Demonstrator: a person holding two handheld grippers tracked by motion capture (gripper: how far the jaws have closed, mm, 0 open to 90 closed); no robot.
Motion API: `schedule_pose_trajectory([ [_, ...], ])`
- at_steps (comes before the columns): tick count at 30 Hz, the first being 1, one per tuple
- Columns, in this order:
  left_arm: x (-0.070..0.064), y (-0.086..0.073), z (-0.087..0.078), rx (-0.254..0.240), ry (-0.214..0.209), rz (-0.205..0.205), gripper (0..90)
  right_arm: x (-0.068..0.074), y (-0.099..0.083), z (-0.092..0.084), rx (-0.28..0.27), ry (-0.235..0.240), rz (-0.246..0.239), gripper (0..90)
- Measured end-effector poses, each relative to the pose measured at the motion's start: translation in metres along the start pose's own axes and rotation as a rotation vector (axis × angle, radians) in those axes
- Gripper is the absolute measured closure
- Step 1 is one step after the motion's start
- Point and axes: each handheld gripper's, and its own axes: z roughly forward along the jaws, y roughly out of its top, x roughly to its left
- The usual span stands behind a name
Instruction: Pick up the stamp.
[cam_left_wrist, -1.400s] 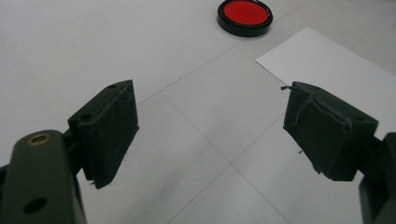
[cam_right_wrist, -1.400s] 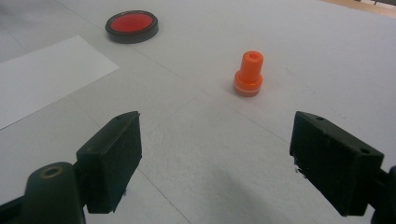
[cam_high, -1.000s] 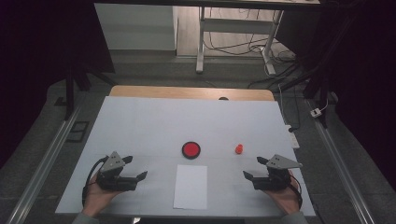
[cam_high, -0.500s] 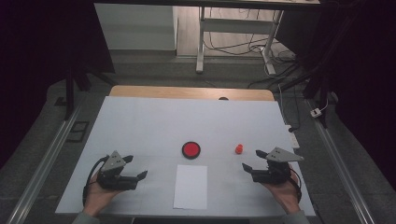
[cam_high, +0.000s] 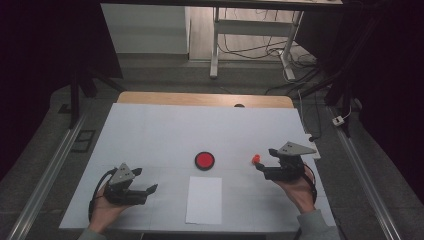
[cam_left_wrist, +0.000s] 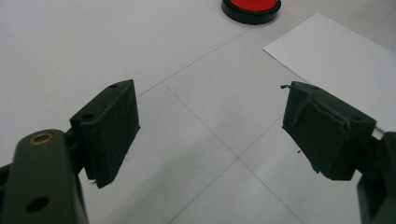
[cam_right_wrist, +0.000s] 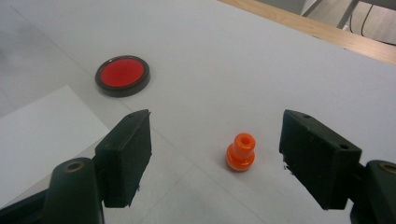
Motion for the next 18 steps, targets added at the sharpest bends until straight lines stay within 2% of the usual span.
schedule_pose_trajectory([
  [6,-0.001,0.000,0.001,0.003,-0.001,0.003,18.8,-0.002,0.005,0.014,0.030,-0.042,-0.008,26.0],
  [8,0.000,0.000,0.001,0.004,0.003,0.002,18.8,-0.004,0.004,0.020,0.030,-0.040,0.004,26.8],
  [10,0.000,0.000,0.001,0.005,0.005,0.003,18.8,-0.008,0.005,0.026,0.063,-0.044,-0.013,26.9],
  [12,0.000,0.000,0.001,0.005,0.009,0.003,18.8,-0.013,0.005,0.031,0.055,-0.039,-0.007,28.1],
  [15,0.000,0.000,0.000,0.004,0.011,0.003,18.8,-0.018,0.005,0.041,0.080,-0.038,-0.015,28.8],
  [18,0.000,0.000,0.001,0.006,0.012,0.003,18.8,-0.021,0.001,0.047,0.100,-0.025,0.011,29.3],
])
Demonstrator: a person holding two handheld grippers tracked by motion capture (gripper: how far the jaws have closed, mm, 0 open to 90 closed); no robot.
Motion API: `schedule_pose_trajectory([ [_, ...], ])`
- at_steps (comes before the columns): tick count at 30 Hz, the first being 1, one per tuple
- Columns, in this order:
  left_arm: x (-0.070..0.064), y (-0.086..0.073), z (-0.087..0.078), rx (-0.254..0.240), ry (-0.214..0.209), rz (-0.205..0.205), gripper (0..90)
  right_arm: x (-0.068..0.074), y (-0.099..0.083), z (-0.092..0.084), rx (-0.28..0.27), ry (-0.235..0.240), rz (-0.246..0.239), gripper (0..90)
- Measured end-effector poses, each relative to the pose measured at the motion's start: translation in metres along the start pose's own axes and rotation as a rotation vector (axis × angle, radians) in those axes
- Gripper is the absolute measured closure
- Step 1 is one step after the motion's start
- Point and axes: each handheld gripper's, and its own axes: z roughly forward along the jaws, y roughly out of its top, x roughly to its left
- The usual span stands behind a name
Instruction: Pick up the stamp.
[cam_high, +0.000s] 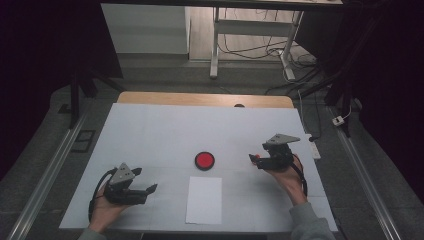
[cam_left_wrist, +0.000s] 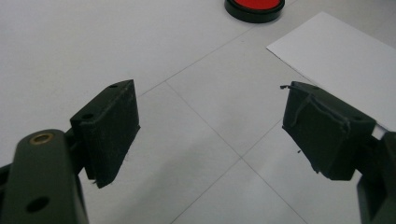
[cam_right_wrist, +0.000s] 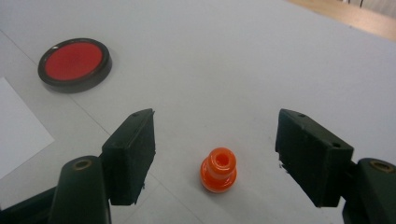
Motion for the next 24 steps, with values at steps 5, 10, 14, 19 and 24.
schedule_pose_trajectory([
  [5,0.000,0.000,0.001,0.002,-0.002,0.002,18.9,-0.002,-0.003,0.005,0.008,0.003,0.019,30.5],
  [10,0.000,0.000,0.002,0.005,-0.008,0.006,18.8,-0.004,-0.005,0.007,0.006,-0.017,0.034,34.8],
  [14,0.000,0.000,0.003,0.006,-0.008,0.007,18.8,-0.004,-0.007,0.008,0.000,-0.006,0.041,38.2],
  [19,0.000,0.001,0.005,0.011,-0.008,0.012,18.9,-0.003,-0.011,0.010,0.008,-0.011,0.041,42.2],
  [24,0.000,0.001,0.005,0.011,-0.010,0.013,19.0,-0.001,-0.014,0.016,0.024,-0.027,0.033,48.5],
])
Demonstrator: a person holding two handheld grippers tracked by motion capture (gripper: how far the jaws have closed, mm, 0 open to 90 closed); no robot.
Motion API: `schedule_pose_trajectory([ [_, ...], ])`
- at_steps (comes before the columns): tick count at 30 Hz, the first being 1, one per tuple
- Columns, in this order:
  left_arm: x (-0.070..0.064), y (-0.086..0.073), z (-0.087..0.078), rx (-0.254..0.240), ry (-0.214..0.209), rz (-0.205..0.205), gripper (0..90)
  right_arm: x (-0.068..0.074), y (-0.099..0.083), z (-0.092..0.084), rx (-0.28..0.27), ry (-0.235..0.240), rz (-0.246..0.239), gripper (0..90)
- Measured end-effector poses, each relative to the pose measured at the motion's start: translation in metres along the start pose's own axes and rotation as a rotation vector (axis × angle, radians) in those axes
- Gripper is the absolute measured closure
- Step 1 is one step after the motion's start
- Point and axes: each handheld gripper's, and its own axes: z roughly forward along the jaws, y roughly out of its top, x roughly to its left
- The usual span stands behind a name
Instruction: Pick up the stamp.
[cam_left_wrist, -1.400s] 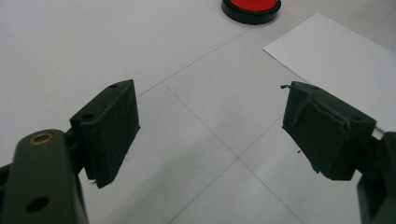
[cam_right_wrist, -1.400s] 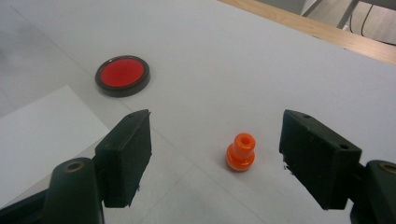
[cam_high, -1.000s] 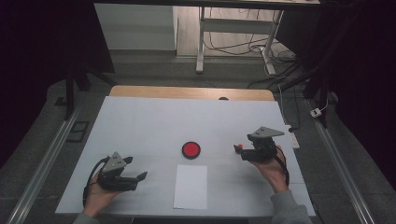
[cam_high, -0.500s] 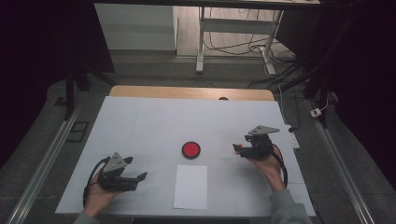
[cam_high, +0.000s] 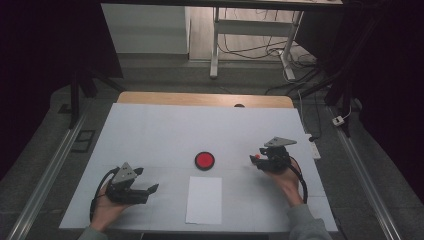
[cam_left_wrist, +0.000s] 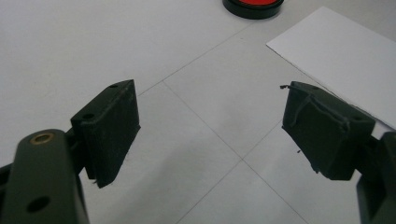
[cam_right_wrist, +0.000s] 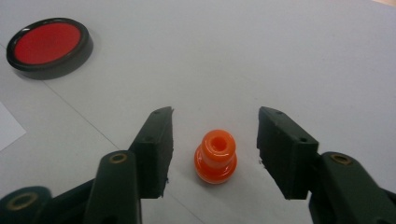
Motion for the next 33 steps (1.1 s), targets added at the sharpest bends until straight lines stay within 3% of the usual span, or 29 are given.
schedule_pose_trajectory([
  [4,0.0000,-0.0002,-0.0001,0.000,0.000,0.001,19.1,-0.0005,-0.0014,0.0010,0.004,-0.019,0.004,53.0],
  [23,0.0003,-0.0007,0.0000,0.001,0.008,0.006,19.1,0.0004,-0.0057,0.0047,0.022,-0.005,-0.004,65.6],
  [25,0.0002,-0.0008,-0.0001,0.001,0.008,0.007,19.1,0.0009,-0.0058,0.0049,0.022,-0.007,-0.008,71.7],
  [33,0.0004,-0.0008,-0.0003,0.002,0.010,0.008,19.2,0.0016,-0.0056,0.0043,0.020,-0.003,-0.016,72.3],
])
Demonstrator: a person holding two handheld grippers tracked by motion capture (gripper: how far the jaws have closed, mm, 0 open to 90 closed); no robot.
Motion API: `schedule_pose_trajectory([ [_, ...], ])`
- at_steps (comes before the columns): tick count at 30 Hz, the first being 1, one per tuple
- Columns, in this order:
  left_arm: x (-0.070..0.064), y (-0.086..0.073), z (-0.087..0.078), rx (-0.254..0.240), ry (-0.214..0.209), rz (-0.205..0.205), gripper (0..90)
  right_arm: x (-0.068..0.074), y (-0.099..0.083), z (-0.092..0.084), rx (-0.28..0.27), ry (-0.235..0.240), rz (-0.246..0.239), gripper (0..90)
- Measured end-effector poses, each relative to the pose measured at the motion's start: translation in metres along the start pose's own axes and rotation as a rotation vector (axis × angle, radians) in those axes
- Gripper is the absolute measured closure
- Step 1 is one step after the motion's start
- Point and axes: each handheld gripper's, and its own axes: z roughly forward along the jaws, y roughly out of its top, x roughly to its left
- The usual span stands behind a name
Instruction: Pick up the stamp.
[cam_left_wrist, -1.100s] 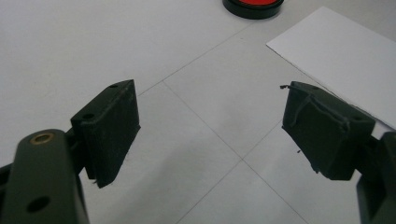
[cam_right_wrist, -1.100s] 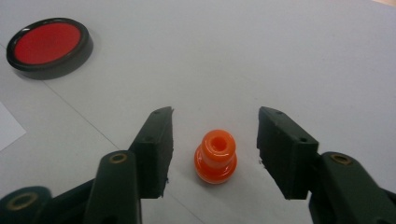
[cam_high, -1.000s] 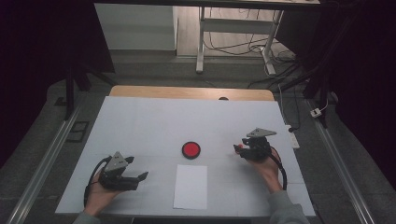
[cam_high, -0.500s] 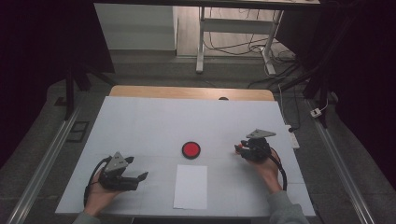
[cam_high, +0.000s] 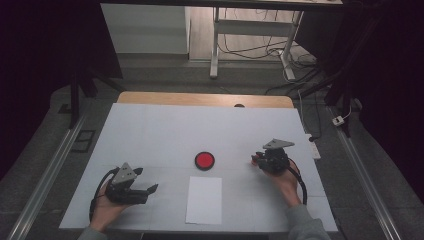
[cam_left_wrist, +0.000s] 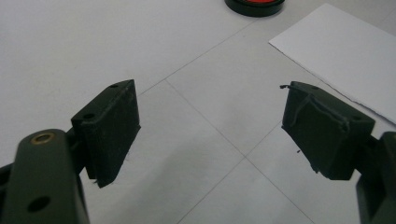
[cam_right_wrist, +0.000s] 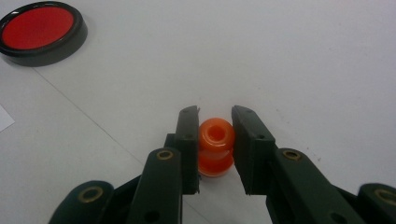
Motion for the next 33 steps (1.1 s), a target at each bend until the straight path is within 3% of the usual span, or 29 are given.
schedule_pose_trajectory([
  [17,0.000,0.000,0.000,0.001,0.004,0.001,19.3,0.003,0.004,-0.008,-0.072,0.017,0.025,72.4],
  [33,0.000,0.000,0.001,0.004,0.011,0.000,19.4,0.013,0.013,-0.031,-0.184,0.105,0.083,72.4],
])
